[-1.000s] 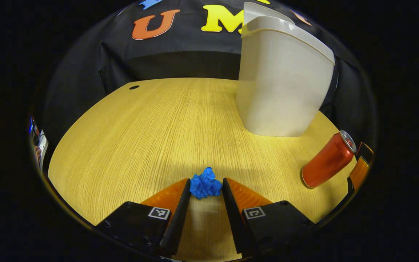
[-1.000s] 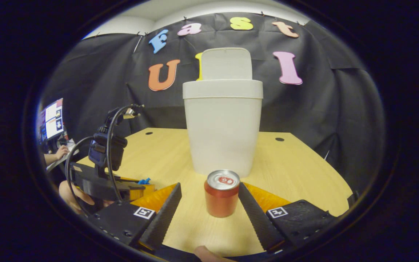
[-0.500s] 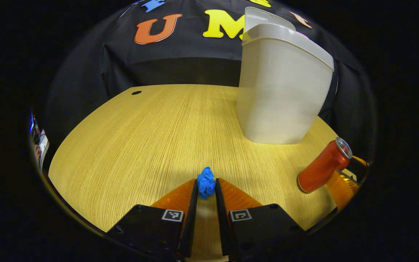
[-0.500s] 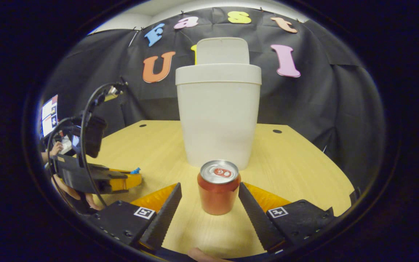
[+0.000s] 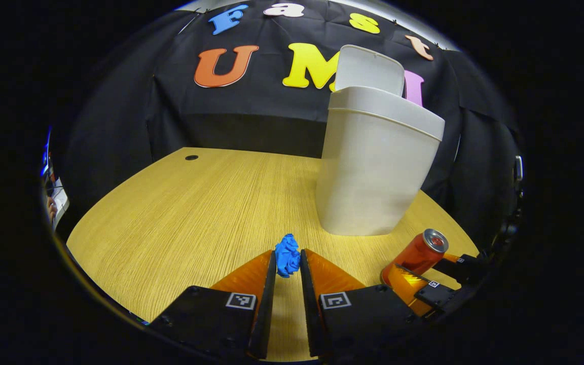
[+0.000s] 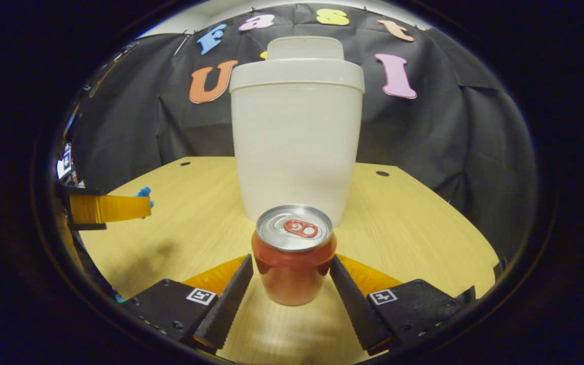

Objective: Press the lid of the desktop garbage bin to open it, pick up the crumpled paper on the desktop and throw it into the bin, then pick up the pop can on the desktop and drop it into the bin, and finally close the garbage bin lid.

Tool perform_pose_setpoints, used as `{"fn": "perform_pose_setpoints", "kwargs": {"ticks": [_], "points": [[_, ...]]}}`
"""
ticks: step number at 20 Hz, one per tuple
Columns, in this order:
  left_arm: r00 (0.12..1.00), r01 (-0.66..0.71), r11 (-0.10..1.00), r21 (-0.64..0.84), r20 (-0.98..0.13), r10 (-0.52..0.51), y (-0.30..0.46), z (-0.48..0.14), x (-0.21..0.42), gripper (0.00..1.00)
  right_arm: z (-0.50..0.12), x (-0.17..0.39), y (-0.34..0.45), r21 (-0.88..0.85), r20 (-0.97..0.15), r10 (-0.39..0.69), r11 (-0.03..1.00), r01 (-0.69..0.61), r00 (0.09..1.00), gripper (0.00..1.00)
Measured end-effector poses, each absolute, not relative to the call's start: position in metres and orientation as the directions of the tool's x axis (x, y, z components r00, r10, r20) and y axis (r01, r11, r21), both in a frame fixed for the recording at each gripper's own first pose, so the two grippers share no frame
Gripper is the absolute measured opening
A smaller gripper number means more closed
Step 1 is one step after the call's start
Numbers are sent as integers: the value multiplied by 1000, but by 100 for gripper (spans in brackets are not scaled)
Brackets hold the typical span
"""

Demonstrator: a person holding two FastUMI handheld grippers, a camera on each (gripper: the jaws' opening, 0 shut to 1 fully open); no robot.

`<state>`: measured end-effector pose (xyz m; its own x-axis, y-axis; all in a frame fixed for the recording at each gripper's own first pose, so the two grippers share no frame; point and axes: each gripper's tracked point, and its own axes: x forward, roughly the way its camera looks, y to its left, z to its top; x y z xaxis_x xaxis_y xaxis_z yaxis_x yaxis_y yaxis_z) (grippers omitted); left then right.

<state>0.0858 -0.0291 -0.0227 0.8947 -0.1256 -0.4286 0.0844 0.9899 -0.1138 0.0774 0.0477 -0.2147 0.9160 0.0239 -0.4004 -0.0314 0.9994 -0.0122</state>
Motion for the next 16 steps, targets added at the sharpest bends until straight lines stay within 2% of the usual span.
{"fn": "perform_pose_setpoints", "kwargs": {"ticks": [1,2,8,16], "points": [[898,87,990,-111,-421,-126,-30,-20,85,32,-212,78,47,14,-392,29,1000,-26,920,82],[902,84,991,-104,-415,-120,-27,-20,85,32,-206,75,47,30,-380,35,999,-25,924,80],[937,83,994,-66,-336,-100,-34,16,73,32,-153,62,41,-14,-246,31,999,-35,969,79],[982,66,996,-66,-173,-76,-38,75,50,32,-85,27,23,-34,-150,60,997,-66,987,78]]}}
